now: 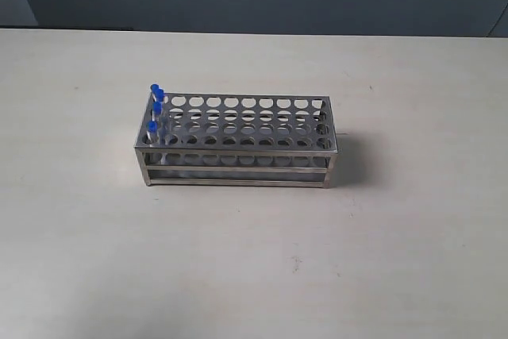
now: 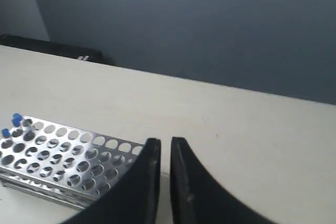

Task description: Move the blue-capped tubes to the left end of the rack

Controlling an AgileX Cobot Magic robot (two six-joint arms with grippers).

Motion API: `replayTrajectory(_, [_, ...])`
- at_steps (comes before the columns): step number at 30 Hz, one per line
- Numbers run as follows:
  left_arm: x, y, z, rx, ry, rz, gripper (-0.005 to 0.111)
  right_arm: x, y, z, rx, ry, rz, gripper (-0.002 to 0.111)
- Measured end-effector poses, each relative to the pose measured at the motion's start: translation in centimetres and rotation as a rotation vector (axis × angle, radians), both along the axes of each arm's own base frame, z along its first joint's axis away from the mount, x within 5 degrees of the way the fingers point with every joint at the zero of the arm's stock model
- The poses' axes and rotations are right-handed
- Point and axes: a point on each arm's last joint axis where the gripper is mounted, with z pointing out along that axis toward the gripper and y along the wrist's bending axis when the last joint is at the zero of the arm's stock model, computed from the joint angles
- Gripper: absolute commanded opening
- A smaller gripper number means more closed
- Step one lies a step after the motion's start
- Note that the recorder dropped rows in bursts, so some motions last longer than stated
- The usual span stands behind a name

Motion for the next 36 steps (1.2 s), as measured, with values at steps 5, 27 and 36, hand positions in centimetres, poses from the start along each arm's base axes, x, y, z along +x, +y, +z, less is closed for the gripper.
replayTrajectory(5, [0.0, 0.0, 0.0, 0.0, 0.0, 0.0, 0.001, -3.7, -2.7, -7.3, 0.09, -0.036, -0.103, 0.008])
replayTrajectory(27, [0.0, 0.0, 0.0, 0.0, 0.0, 0.0, 0.001, -7.6, -4.5, -17.7, 0.119, -0.124, -0.331, 0.008])
replayTrajectory(36, [0.0, 0.0, 0.0, 0.0, 0.0, 0.0, 0.001, -7.6, -4.5, -17.7, 0.119, -0.124, -0.331, 0.008])
